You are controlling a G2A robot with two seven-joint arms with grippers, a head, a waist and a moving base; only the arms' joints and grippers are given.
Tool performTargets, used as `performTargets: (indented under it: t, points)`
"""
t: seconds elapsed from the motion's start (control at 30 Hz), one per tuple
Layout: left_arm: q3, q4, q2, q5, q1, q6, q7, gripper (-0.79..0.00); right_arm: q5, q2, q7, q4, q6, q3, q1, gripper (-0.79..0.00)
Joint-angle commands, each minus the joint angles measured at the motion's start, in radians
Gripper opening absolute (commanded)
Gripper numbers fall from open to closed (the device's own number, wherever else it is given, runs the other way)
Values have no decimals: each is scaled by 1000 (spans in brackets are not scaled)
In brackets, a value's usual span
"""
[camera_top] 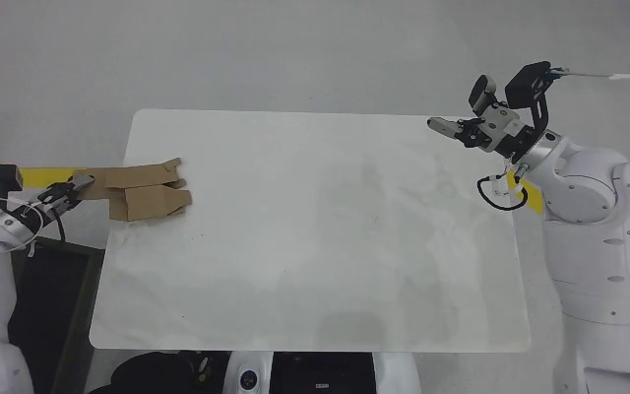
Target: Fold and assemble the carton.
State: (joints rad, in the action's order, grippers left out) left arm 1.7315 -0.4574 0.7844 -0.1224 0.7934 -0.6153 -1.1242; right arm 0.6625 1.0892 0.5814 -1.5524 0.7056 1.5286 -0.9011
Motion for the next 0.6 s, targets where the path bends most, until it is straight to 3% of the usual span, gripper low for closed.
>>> performTargets:
  t: [0.0,0.2,0.57]
  points:
    - [7,-9,-4,-22,2,-4,-11,-785,0,0,0,0,0,0,0,0]
    - [19,-47,-5,-109,11,-11,-59,-785,0,0,0,0,0,0,0,0]
    - [29,-173,-3,-240,38,-29,-52,-785,0,0,0,0,0,0,0,0]
